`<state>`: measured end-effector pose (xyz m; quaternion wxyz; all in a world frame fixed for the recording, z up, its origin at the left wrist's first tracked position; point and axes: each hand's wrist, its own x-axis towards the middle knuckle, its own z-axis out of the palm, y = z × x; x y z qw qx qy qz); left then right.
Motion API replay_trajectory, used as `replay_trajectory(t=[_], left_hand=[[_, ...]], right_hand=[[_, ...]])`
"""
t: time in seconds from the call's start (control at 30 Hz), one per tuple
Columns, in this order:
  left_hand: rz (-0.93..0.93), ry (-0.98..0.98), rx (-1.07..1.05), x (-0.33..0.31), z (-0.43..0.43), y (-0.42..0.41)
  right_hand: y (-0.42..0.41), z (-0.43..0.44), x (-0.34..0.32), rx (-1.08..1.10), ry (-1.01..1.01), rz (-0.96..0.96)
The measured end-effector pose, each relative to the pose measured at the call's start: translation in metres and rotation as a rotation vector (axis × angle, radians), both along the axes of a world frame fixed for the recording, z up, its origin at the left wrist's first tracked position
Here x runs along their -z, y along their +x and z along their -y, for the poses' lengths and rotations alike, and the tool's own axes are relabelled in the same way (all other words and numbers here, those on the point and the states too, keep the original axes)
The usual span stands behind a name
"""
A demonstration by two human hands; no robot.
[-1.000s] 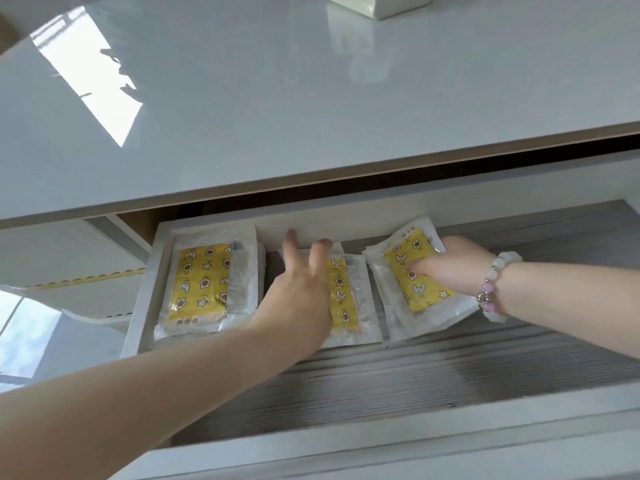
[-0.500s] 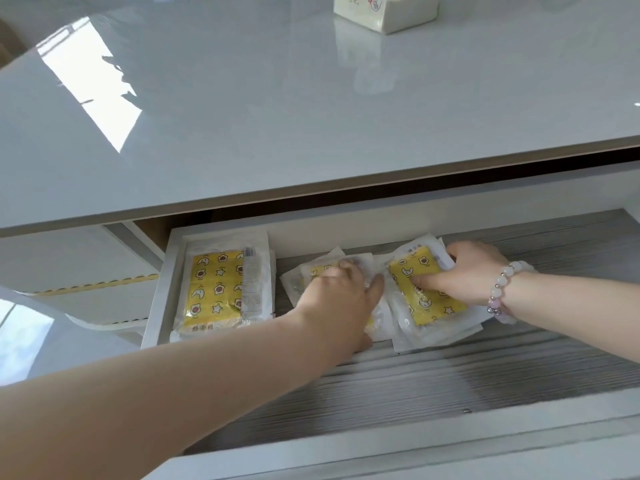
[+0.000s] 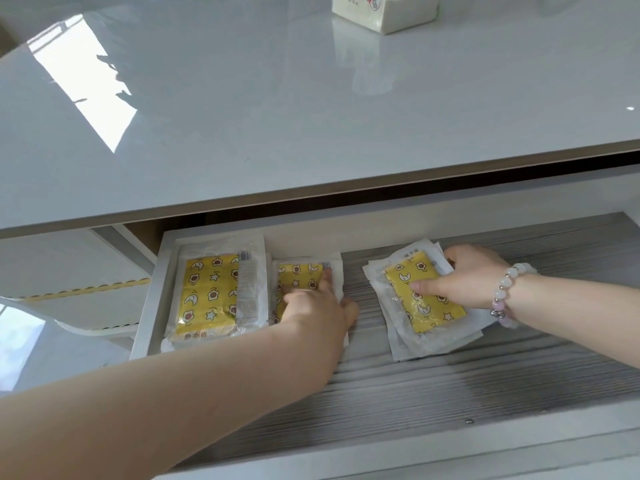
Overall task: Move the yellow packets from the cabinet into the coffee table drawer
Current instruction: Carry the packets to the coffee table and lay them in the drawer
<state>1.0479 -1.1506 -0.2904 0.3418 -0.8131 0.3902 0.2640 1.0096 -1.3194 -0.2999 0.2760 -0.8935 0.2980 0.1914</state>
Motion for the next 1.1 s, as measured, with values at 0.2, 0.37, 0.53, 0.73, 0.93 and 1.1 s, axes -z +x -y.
replay_trajectory(t=[0.2, 0.37, 0.53, 0.73, 0.93, 1.1], left_hand=[[-0.008, -0.043, -0.057, -0.001, -0.002, 0.001], [-0.02, -0.057, -0.079, -0.002, -0.001, 0.002], [-0.018, -0.048, -0.061, -0.008, 0.0, -0.001], [0.027, -0.227, -0.017, -0.008, -0.016, 0.008], [0.078, -0.744, 0.099, -0.029, -0.027, -0.008], [0.363, -1.002, 0.52, -0.013, -0.035, -0.012]], right_hand=[[0.001, -0.002, 0.003, 0.027, 0.027, -0.015], [0.003, -0.003, 0.0, 0.046, 0.043, -0.02], [0.005, -0.002, 0.003, 0.101, 0.117, -0.06], [0.006, -0.003, -0.007, 0.119, 0.193, -0.085], [0.012, -0.014, -0.018, 0.149, 0.349, -0.001], [0.024, -0.039, -0.013, 0.169, 0.557, 0.086]])
